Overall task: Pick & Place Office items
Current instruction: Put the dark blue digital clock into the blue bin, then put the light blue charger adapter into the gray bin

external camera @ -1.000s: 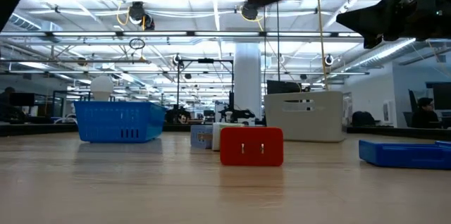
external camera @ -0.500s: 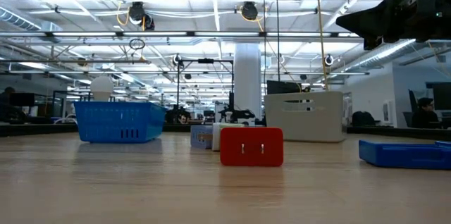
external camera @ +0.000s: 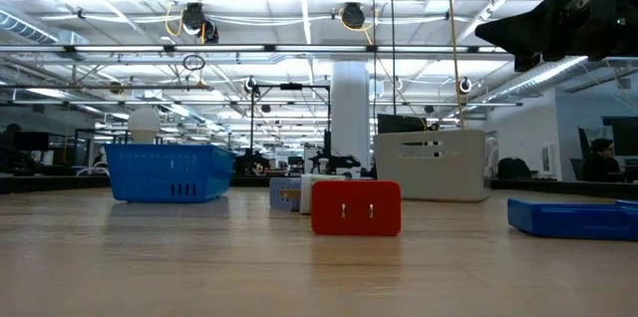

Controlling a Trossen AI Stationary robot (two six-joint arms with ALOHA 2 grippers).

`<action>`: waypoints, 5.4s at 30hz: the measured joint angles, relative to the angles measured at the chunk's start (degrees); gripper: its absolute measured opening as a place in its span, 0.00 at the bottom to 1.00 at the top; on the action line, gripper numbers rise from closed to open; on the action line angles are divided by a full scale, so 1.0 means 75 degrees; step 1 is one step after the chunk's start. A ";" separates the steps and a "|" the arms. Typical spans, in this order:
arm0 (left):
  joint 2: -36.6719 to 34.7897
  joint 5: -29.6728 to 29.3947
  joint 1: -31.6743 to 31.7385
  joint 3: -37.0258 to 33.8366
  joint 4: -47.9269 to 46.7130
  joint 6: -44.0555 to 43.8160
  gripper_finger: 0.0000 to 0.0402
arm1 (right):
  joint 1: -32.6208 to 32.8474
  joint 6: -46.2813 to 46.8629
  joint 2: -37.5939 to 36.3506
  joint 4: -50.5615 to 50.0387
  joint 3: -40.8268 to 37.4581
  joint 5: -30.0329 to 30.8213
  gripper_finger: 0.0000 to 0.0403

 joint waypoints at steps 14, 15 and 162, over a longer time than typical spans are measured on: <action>-0.2542 -0.1931 -0.0003 -0.3955 0.4361 -0.0495 0.33 | 0.0000 0.0000 0.0094 -0.0055 -0.0002 0.0000 0.01; -0.2610 -0.1938 -0.0003 -0.4095 0.4509 -0.0518 0.33 | 0.0001 0.0000 0.0115 -0.0050 0.0000 0.0000 0.01; 0.0062 -0.3247 0.0170 -0.0482 -0.2223 -0.4320 0.61 | -0.0002 0.0001 0.0348 -0.0133 0.0000 0.0000 0.01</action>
